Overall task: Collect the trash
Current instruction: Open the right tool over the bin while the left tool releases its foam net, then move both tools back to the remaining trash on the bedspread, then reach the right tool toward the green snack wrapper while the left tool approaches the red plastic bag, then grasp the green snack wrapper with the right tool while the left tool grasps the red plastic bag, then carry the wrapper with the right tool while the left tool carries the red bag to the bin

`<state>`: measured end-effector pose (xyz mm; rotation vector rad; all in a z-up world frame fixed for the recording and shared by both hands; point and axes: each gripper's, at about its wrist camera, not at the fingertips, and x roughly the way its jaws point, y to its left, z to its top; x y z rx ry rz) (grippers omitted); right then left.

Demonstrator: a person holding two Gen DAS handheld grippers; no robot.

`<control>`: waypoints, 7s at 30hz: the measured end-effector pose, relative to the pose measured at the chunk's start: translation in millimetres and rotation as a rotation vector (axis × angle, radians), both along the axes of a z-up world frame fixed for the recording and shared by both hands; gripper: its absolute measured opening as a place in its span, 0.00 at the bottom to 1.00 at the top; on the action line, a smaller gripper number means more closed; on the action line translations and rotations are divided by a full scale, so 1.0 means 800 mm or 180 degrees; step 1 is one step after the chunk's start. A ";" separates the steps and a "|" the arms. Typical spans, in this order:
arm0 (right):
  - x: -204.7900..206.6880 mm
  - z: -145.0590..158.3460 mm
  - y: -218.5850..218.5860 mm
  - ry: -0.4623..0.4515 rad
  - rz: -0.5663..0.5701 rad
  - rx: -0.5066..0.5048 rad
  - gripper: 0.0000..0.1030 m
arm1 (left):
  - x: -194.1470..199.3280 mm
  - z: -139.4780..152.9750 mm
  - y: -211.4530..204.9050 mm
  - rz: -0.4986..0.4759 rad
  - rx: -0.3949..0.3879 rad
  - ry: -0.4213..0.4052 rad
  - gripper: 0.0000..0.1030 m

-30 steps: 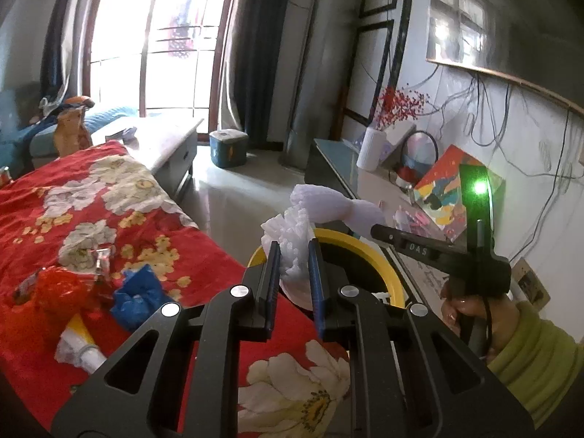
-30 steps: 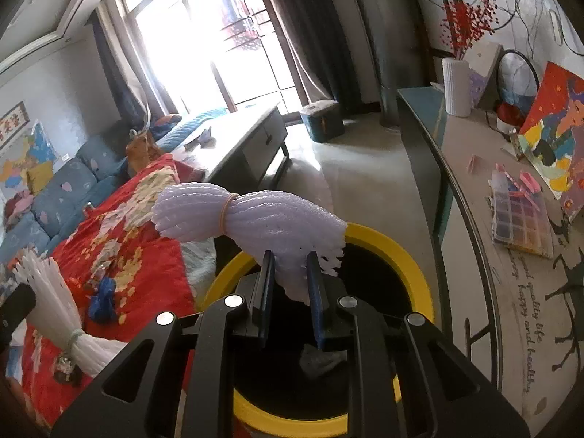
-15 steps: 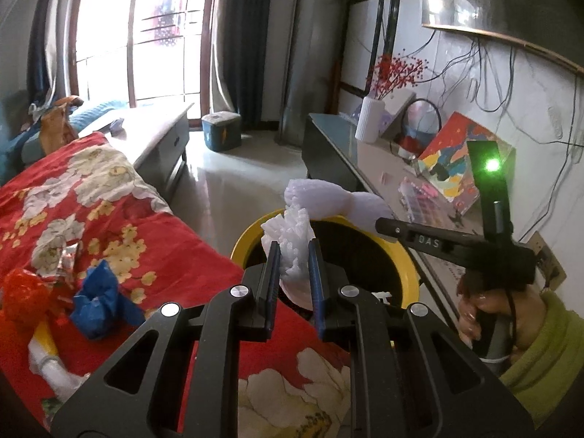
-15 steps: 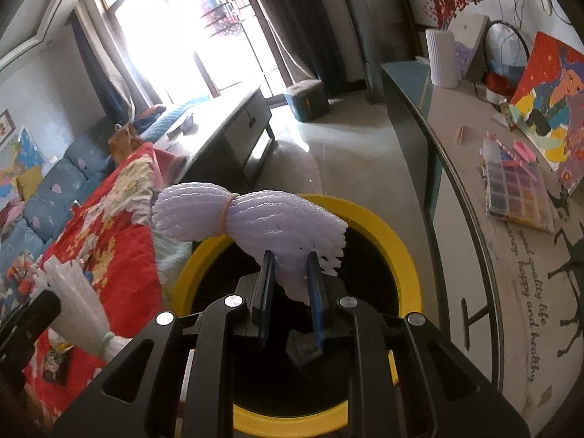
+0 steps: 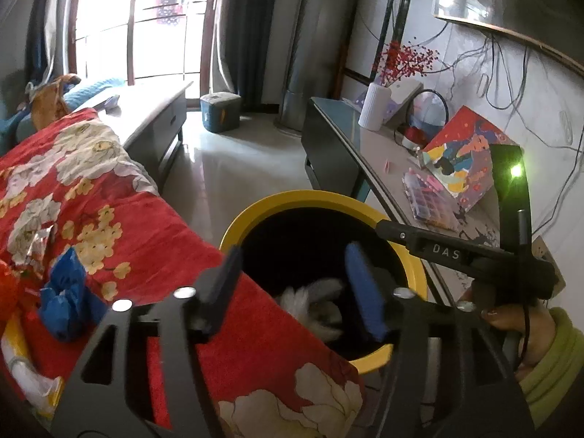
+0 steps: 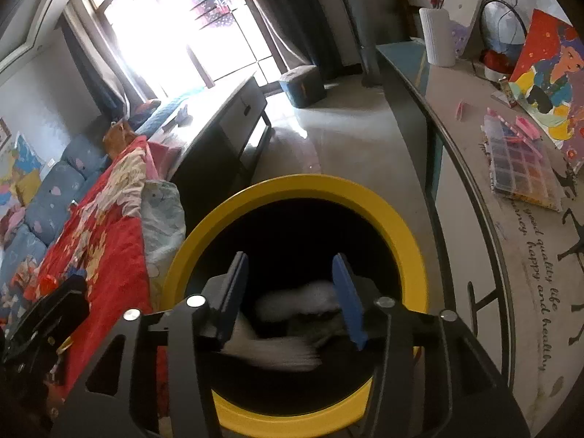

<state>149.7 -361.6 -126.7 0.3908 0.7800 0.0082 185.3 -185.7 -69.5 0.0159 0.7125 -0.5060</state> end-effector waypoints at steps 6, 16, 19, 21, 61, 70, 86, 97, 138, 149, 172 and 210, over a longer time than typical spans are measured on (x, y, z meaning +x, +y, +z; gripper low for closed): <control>-0.007 0.018 0.005 -0.0141 -0.0026 -0.0069 0.63 | -0.010 0.018 0.016 0.0110 -0.0076 -0.0094 0.86; -0.016 0.051 0.043 -0.0381 0.0156 -0.0115 0.74 | -0.030 0.045 0.062 0.0433 -0.0122 -0.0255 0.89; -0.019 0.059 0.058 -0.0429 0.0244 -0.0127 0.74 | -0.035 0.050 0.078 0.0541 -0.0132 -0.0287 0.89; -0.022 0.064 0.070 -0.0459 0.0297 -0.0134 0.75 | -0.040 0.054 0.089 0.0606 -0.0154 -0.0302 0.89; -0.068 0.111 0.262 -0.0718 0.1444 -0.0292 0.75 | -0.092 0.082 0.277 0.1678 -0.0508 -0.0488 0.89; -0.078 0.107 0.301 -0.0679 0.1716 -0.0300 0.76 | -0.099 0.080 0.320 0.1947 -0.0560 -0.0475 0.89; -0.121 0.087 0.397 -0.0601 0.2591 -0.0503 0.75 | -0.093 0.036 0.400 0.2324 -0.0604 -0.0147 0.89; -0.122 0.047 0.434 -0.0293 0.2852 -0.0759 0.56 | -0.072 -0.009 0.416 0.2148 -0.0887 0.0210 0.72; -0.120 0.085 0.401 -0.0588 0.2671 -0.0491 0.05 | -0.100 0.053 0.399 0.1817 -0.1057 -0.0199 0.03; -0.104 0.105 0.366 -0.0705 0.2386 -0.0411 0.05 | -0.105 0.066 0.364 0.1620 -0.1001 -0.0263 0.03; -0.069 0.125 0.269 -0.0813 0.1631 -0.0379 0.05 | -0.102 0.073 0.284 0.1188 -0.0827 -0.0257 0.03; -0.030 0.113 0.101 -0.0772 0.0554 -0.0158 0.05 | -0.066 0.055 0.110 0.0302 -0.0260 -0.0160 0.03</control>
